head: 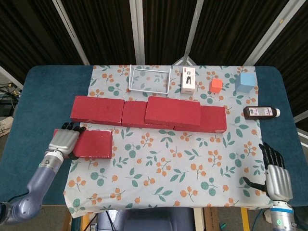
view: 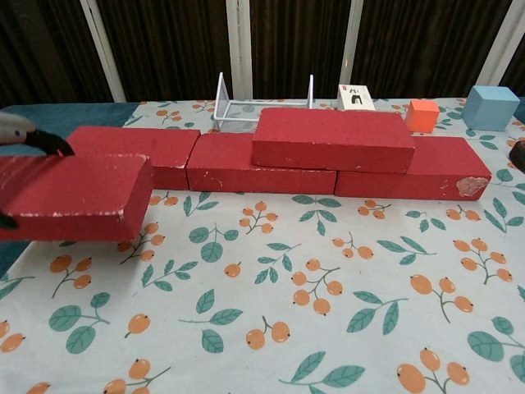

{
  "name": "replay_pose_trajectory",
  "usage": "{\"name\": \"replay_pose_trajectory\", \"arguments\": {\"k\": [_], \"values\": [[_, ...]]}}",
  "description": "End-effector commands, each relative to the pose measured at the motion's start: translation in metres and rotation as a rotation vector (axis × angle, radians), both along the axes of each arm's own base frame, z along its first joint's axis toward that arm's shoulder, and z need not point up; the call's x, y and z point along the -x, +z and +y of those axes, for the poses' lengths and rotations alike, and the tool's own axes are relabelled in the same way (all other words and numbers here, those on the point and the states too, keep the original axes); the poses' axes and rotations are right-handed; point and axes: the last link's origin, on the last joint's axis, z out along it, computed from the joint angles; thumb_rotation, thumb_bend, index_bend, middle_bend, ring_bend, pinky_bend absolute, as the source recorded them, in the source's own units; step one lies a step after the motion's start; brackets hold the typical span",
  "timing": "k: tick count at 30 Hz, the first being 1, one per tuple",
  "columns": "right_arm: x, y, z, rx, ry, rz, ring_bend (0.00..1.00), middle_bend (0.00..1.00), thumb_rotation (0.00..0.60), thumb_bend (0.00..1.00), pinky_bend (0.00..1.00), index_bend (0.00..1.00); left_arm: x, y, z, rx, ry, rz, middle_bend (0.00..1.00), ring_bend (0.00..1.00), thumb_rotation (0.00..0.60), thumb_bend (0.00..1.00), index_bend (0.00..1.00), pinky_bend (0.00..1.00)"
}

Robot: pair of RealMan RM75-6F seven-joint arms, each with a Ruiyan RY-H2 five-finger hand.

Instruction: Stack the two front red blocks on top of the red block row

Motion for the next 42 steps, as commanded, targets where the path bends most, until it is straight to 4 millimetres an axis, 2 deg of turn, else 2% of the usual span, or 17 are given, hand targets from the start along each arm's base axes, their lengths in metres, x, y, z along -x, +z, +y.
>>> {"name": "replay_pose_trajectory", "arguments": {"k": [1,4,7,11,12,18,25,29,42], "values": [[0.003,0.0,-0.003,0.003,-0.016,0.004,0.0,0.0,0.6,0.05,0.0,0.0,-0.031,0.025,0.023,-0.021,-0.064,-0.054,0.31,0.0,0.6,0.01,0.28,0.0],[0.007,0.0,-0.007,0.009,-0.039,0.01,0.0,0.0,0.6,0.05,0.0,0.0,-0.044,0.041,0.052,-0.034,-0.1,-0.033,0.31,0.0,0.6,0.01,0.28,0.0],[0.01,0.002,-0.009,0.02,-0.054,0.016,0.0,0.0,0.6,0.05,0.0,0.0,-0.052,0.047,0.078,-0.039,-0.124,0.011,0.31,0.0,0.6,0.01,0.29,0.0],[0.013,0.002,-0.011,0.027,-0.069,0.027,0.0,0.0,0.6,0.05,0.0,0.0,-0.059,0.046,0.101,-0.037,-0.139,0.045,0.31,0.0,0.6,0.01,0.32,0.0],[0.013,0.001,-0.011,0.027,-0.075,0.031,0.0,0.0,0.6,0.05,0.0,0.0,-0.062,0.044,0.112,-0.038,-0.145,0.054,0.31,0.0,0.6,0.01,0.32,0.0],[0.014,0.001,-0.012,0.039,-0.092,0.046,0.0,0.0,0.6,0.05,0.0,0.0,-0.069,0.031,0.141,-0.035,-0.142,0.047,0.31,0.0,0.6,0.01,0.33,0.0],[0.016,0.0,-0.013,0.04,-0.107,0.056,0.0,0.0,0.6,0.05,0.0,0.0,-0.07,0.019,0.161,-0.034,-0.106,0.003,0.31,0.0,0.6,0.01,0.34,0.0],[0.017,-0.001,-0.015,0.041,-0.116,0.059,0.0,0.0,0.6,0.05,0.0,0.0,-0.071,0.013,0.166,-0.014,-0.083,-0.038,0.31,0.0,0.6,0.01,0.35,0.0],[0.018,-0.003,-0.016,0.032,-0.123,0.062,0.0,0.0,0.6,0.05,0.0,0.0,-0.071,-0.001,0.181,0.021,-0.061,-0.014,0.31,0.0,0.6,0.01,0.36,0.0]]}}
